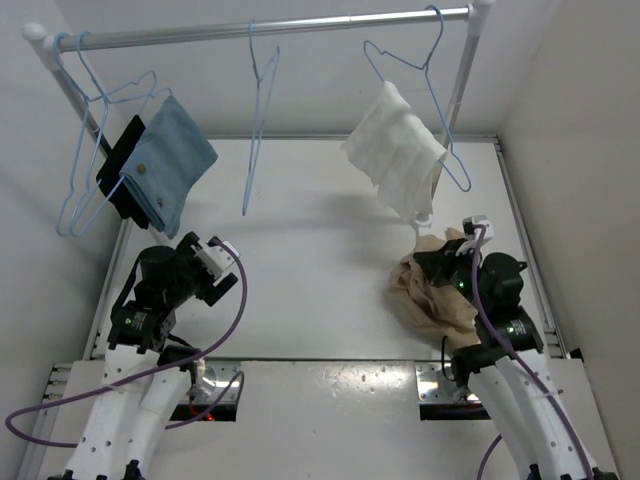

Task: Place the t-shirt on the hanger
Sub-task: Move the tshirt to the center of the board

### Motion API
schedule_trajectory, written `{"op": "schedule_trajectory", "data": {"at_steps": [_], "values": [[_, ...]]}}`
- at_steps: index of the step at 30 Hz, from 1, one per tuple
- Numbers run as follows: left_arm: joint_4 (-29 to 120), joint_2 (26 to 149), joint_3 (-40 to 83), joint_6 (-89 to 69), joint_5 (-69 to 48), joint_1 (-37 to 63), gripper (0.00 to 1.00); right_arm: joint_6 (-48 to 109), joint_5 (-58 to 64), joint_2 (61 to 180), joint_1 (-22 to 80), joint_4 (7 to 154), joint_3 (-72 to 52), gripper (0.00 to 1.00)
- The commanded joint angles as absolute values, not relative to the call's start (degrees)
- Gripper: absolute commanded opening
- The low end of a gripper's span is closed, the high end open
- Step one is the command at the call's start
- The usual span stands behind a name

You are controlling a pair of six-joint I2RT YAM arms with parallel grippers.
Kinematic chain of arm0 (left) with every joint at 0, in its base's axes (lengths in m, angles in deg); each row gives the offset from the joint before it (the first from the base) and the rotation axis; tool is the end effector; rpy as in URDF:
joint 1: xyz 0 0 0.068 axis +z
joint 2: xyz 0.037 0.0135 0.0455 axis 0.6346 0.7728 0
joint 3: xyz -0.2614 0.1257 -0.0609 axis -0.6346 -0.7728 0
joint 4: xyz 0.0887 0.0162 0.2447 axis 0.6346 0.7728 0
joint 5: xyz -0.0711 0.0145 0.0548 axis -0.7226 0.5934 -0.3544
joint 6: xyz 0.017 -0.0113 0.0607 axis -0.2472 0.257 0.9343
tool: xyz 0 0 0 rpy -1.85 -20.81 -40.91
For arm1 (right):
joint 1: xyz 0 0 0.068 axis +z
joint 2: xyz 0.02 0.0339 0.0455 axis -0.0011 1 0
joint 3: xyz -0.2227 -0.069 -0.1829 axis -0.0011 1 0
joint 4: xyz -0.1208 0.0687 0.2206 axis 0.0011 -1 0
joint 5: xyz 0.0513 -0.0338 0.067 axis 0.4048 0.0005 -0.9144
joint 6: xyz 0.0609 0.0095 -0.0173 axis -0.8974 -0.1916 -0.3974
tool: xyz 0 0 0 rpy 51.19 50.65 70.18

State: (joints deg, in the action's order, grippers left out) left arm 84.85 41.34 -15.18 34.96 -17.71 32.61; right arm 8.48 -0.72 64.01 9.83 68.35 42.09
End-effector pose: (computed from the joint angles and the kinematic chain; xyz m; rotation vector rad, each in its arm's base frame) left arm 0.1070 -0.0259 0.2783 0.8658 1.8958 0.0023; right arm 0.1189 0.0310 0.2591 0.1594 1.8516 0.6613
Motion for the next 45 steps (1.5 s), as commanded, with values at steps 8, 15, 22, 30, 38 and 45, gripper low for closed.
{"op": "schedule_trajectory", "data": {"at_steps": [8,15,22,30,38,45], "values": [[84.0,42.0,-14.3,34.4,-21.0,32.2,0.87,35.3,-27.1,73.9,12.6,76.0,35.5,0.0],[84.0,41.3,-17.2,42.0,-27.3,32.2,0.87,44.6,-26.0,84.4,17.8,77.4,36.7,0.0],[81.8,45.8,-17.8,41.9,-31.5,32.2,0.9,47.9,-20.9,97.6,27.3,83.5,33.1,0.0],[78.1,50.6,-17.3,39.7,-33.2,32.2,0.9,48.4,-17.8,114.6,35.3,95.0,21.7,0.0],[70.8,49.0,-18.5,33.6,-31.8,32.2,0.97,48.9,-16.1,124.2,40.3,104.4,7.2,0.0],[69.6,49.5,-19.7,33.4,-31.0,32.2,0.99,46.8,-9.3,116.0,42.8,103.9,14.9,0.0]]}}
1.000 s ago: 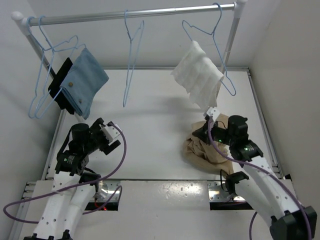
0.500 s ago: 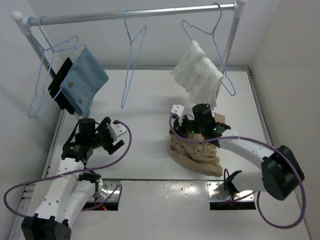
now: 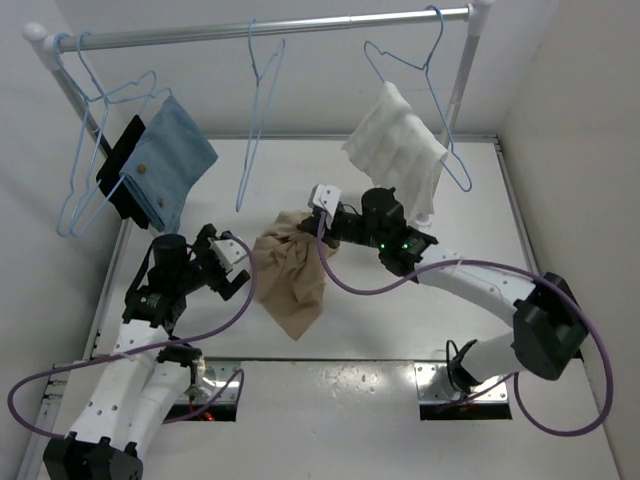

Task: Place the t-shirt on the hanger
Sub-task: Move the tshirt to the center of the board

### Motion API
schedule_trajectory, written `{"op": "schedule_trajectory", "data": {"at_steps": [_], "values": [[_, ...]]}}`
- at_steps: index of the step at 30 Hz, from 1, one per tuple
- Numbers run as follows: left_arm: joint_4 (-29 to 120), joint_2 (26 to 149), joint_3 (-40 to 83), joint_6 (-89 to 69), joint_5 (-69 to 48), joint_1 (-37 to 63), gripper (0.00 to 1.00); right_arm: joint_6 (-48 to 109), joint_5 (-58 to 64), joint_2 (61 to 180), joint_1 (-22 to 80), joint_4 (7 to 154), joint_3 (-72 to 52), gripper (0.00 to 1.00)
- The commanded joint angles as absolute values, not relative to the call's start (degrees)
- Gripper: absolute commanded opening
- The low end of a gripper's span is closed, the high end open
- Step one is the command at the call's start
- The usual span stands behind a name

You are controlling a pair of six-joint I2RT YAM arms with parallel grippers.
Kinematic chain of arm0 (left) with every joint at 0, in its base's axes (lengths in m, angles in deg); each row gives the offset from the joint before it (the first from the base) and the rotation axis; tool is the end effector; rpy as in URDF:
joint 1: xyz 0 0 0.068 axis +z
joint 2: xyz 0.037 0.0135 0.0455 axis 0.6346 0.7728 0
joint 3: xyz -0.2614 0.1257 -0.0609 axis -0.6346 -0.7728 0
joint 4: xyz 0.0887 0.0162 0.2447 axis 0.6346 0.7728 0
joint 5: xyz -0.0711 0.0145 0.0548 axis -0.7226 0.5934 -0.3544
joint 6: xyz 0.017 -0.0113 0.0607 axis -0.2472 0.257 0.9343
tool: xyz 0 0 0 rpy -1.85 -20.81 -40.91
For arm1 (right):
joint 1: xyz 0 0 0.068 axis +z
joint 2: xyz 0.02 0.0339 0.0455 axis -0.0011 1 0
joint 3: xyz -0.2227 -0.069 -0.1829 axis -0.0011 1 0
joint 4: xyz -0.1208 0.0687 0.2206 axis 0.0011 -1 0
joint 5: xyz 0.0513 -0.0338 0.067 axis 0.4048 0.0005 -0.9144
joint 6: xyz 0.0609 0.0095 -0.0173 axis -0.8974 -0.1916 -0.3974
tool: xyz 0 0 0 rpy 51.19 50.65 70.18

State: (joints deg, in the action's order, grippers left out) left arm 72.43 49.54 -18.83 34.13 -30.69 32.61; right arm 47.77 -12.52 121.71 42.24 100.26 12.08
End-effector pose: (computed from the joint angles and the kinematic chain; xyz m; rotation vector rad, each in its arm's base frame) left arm 0.1379 -0.0400 0.2656 0.9561 1.7967 -0.2342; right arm 0.2397 0.2450 0.3137 -1.0580 1.4402 0.7609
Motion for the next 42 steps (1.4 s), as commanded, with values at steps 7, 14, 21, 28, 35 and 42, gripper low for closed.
{"op": "schedule_trajectory", "data": {"at_steps": [7,14,21,28,35,42], "values": [[68.4,52.4,-20.3,35.6,-31.6,32.2,0.99,36.9,6.8,103.4,42.3,93.8,32.7,0.11],[73.5,58.1,-20.8,44.7,-33.5,29.9,0.99,30.0,17.5,99.2,42.8,80.3,33.4,0.98],[74.9,64.4,-19.6,47.8,-30.6,20.6,0.99,30.5,16.9,104.9,43.4,82.1,27.8,0.97],[68.5,72.7,-18.5,41.9,-24.6,6.7,0.99,29.3,9.5,121.4,46.3,87.7,19.6,0.85],[57.5,77.8,-24.4,40.5,-22.1,1.2,0.96,28.8,7.6,130.7,47.3,92.9,14.7,0.76],[51.6,79.8,-29.5,43.3,-22.1,-0.2,0.34,19.9,14.2,134.8,46.0,95.2,12.2,0.0]]}}
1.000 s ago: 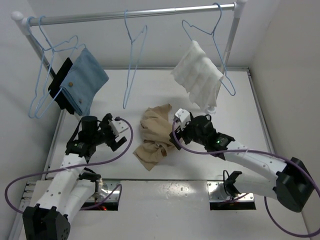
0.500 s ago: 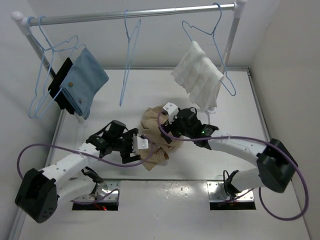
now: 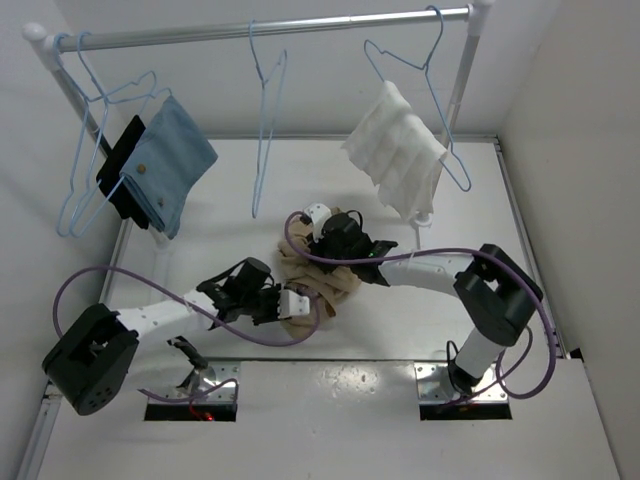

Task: Place the t-shirt on the hanger
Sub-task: Move the tshirt to the center of the board

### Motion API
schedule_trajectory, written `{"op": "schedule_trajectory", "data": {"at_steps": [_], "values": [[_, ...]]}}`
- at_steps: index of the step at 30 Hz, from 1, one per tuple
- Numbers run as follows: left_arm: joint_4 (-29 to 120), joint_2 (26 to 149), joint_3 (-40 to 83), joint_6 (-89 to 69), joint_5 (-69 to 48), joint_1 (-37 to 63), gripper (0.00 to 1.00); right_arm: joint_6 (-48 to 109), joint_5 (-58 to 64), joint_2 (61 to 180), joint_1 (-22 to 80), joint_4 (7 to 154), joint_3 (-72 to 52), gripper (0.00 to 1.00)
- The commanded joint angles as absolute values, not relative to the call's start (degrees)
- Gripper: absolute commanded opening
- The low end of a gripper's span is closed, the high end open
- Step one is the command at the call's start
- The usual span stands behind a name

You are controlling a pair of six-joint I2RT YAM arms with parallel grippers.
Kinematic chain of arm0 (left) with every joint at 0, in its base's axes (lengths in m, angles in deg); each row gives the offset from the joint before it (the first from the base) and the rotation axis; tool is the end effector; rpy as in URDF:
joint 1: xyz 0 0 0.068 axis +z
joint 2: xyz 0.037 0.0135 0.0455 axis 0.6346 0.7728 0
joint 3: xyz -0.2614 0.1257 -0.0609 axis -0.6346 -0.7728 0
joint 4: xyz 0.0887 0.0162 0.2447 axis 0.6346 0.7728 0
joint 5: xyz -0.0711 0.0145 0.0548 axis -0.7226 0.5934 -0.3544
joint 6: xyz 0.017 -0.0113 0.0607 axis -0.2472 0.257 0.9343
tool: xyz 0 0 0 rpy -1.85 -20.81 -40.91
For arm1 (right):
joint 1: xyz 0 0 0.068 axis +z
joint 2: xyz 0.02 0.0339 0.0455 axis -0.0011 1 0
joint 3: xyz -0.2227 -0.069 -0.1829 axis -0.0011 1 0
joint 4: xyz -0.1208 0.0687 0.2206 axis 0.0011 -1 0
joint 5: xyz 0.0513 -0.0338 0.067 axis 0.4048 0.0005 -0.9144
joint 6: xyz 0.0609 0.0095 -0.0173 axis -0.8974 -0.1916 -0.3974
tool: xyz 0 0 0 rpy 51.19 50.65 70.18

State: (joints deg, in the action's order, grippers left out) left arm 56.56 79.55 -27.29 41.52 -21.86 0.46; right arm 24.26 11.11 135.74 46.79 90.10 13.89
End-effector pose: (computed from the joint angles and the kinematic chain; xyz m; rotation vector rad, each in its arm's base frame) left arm 0.1450 -0.1383 0.1570 1.6736 1.8050 -0.4131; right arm 0.2517 0.2685 0.1987 -0.6527 2.1583 0.5767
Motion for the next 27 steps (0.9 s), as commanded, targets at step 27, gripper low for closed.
{"op": "schedule_trajectory", "data": {"at_steps": [27], "values": [[88.5,48.3,-11.1,59.9,-20.7,18.0,0.0,1.9,55.9,132.9,42.5,82.5,0.7,0.0]]}}
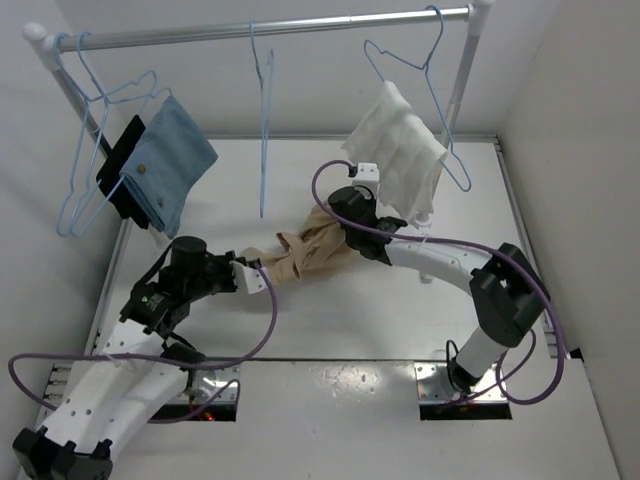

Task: Place the t-shirt on the hanger
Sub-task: Move the tshirt to the center of the board

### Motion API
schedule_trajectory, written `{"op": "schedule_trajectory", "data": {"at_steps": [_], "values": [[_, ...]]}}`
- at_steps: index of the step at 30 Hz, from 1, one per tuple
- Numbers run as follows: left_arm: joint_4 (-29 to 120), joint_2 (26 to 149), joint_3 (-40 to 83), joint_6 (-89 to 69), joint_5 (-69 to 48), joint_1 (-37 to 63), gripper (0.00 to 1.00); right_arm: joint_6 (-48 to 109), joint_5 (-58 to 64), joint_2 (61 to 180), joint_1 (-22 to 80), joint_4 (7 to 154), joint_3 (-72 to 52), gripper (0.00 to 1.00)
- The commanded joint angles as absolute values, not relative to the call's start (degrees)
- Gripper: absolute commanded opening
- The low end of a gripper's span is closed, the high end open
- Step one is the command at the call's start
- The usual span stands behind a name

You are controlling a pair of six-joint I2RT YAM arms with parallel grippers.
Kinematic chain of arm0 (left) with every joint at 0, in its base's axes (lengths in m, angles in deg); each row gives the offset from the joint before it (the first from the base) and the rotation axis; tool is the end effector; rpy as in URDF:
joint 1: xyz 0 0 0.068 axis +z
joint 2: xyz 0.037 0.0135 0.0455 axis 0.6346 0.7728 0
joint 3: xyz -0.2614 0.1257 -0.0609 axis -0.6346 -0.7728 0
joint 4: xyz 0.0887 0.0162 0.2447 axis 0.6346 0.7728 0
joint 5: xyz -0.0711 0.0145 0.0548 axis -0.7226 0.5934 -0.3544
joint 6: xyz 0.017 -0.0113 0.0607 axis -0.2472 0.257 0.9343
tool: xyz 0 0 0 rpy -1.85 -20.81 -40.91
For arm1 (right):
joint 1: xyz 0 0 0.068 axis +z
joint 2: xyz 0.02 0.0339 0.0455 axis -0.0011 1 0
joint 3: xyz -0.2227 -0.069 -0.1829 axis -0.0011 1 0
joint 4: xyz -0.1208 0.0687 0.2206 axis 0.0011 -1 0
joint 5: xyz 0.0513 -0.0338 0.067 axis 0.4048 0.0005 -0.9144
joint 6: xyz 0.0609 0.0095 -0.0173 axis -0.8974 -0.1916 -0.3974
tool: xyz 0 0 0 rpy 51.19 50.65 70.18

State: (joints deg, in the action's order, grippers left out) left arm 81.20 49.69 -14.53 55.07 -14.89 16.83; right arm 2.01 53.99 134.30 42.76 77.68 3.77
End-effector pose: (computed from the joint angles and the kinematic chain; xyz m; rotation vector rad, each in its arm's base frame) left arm 0.1231 -0.0627 0.2734 1.4285 1.6208 0.0755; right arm 0.2947 0.2272 0.2517 0.2642 2.0038 0.0243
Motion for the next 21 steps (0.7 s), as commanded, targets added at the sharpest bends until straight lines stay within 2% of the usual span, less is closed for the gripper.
{"op": "schedule_trajectory", "data": {"at_steps": [1,2,4,5,6,7,8,9,10,11,12,14,15,18,19,21], "values": [[93.4,47.8,-10.6,63.5,-23.6,18.0,0.0,1.9,55.9,133.7,42.5,82.0,0.1,0.0],[95.1,47.1,-10.6,68.8,-26.6,18.0,0.0,1.9,53.9,134.5,42.0,79.7,-0.6,0.0],[96.4,44.5,-11.8,69.5,-34.9,17.4,0.0,2.4,51.3,138.3,41.9,75.8,-3.1,0.0],[96.9,44.5,-12.4,69.5,-37.6,17.4,0.01,2.4,49.9,139.7,41.9,70.7,-4.1,0.0],[97.5,44.5,-13.2,68.9,-40.1,17.4,0.07,1.9,49.4,140.6,41.9,68.7,-4.8,0.03],[99.0,45.5,-13.2,68.9,-44.6,17.4,0.17,1.9,48.8,140.6,41.9,67.7,-4.8,0.24],[99.9,46.3,-13.7,68.9,-46.5,17.4,0.43,1.9,48.8,139.9,41.9,67.7,-3.7,0.38],[100.9,47.1,-13.7,68.9,-47.8,17.4,0.55,1.9,48.8,138.7,42.5,68.5,-0.8,0.53],[102.0,48.0,-13.7,69.7,-48.8,17.4,0.63,1.9,50.9,137.2,42.5,69.1,0.6,0.74],[104.5,49.7,-13.7,70.7,-48.8,17.4,0.75,1.9,52.0,134.3,42.5,69.2,2.8,0.79],[105.5,50.4,-13.7,72.2,-48.8,17.4,0.79,1.9,52.7,133.0,43.0,69.2,3.5,0.83],[106.3,51.6,-13.7,73.0,-44.7,17.4,0.9,4.2,52.7,129.8,43.0,69.2,4.3,0.87],[106.3,52.3,-13.7,73.0,-43.2,17.4,0.91,5.7,51.9,129.0,43.7,70.2,5.0,0.87],[97.7,52.3,-14.6,61.2,-35.9,17.9,0.91,16.8,42.5,127.1,45.9,76.8,6.5,0.81],[94.4,51.8,-15.4,51.3,-33.4,17.9,0.91,19.4,35.7,126.5,47.6,78.5,7.4,0.8],[84.9,50.3,-18.7,42.0,-24.7,18.5,0.91,26.4,24.2,126.5,49.2,81.4,8.1,0.77]]}}
